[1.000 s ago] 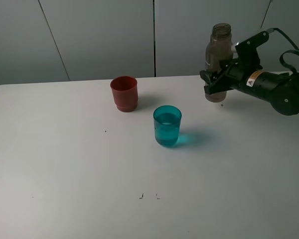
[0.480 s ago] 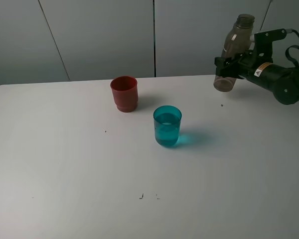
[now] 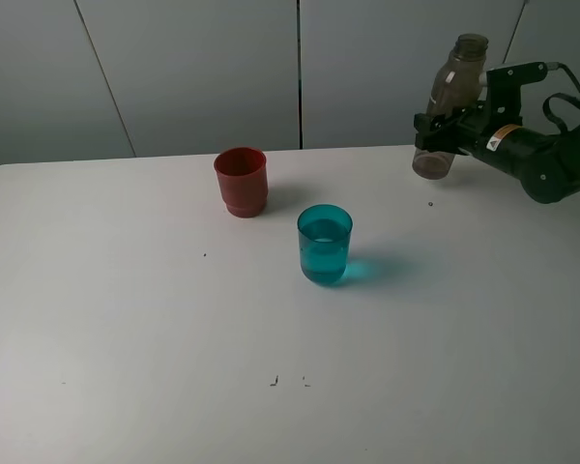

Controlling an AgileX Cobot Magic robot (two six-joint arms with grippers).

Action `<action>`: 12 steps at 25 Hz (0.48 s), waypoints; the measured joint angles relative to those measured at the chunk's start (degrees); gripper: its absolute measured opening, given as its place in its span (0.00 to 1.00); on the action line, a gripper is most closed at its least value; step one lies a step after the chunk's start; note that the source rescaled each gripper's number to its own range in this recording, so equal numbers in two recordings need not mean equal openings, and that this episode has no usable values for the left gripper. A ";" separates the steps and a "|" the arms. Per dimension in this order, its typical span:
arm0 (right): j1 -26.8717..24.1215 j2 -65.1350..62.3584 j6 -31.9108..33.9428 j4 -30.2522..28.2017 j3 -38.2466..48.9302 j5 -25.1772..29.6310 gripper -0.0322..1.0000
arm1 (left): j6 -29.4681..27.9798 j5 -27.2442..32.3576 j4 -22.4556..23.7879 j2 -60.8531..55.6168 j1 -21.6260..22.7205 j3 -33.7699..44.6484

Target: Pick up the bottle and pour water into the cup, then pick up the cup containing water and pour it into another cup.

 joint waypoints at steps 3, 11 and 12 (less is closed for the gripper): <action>0.00 0.94 -0.22 0.25 -0.33 -0.23 0.05 | 0.00 0.00 0.00 0.00 0.00 0.00; 0.00 2.12 -0.22 0.25 -0.43 0.61 0.05 | 0.00 0.00 0.00 0.00 0.00 0.00; 0.00 2.22 -0.22 0.25 -0.46 0.73 0.05 | 0.00 0.00 0.00 0.00 0.00 0.00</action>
